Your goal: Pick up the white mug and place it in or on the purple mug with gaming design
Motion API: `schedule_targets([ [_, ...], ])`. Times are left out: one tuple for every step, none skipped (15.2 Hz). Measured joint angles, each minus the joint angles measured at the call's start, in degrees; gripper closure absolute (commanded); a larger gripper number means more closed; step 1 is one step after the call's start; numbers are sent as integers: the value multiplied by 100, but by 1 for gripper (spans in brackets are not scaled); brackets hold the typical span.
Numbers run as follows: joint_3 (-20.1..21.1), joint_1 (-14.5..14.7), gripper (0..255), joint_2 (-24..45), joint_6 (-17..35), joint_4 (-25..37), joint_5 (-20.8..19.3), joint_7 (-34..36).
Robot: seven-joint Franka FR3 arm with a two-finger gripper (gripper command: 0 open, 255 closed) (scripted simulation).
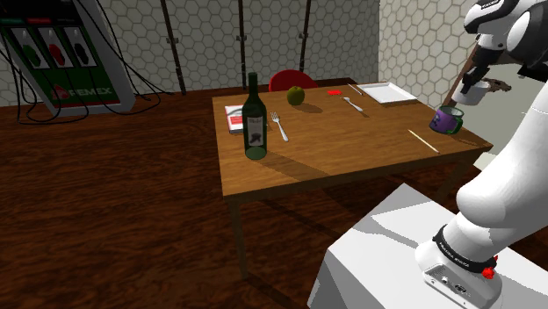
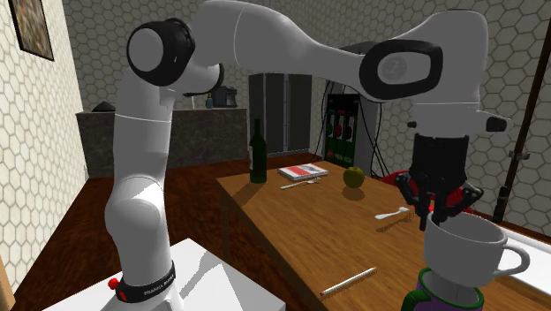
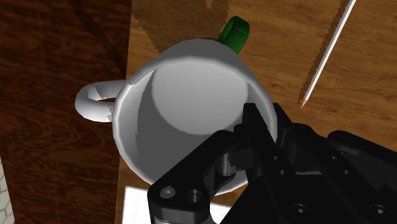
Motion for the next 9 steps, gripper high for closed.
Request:
schedule_targets([
  [3, -10, 255, 32, 57, -33, 23, -15],
  [10, -5, 255, 46, 120, -86, 33, -11],
  [13, -2, 255, 49, 210, -175, 37, -17],
  [16, -3, 255, 63, 276, -229, 49, -24],
  [22, -8, 255, 93, 340, -270, 71, -33],
  [25, 0, 255, 85, 420, -357, 68, -32],
  [29, -4, 255, 105, 488, -410, 85, -44],
  [34, -11, 255, 133, 564, -465, 107, -59],
  [37, -15, 255, 146, 633, -524, 120, -72],
])
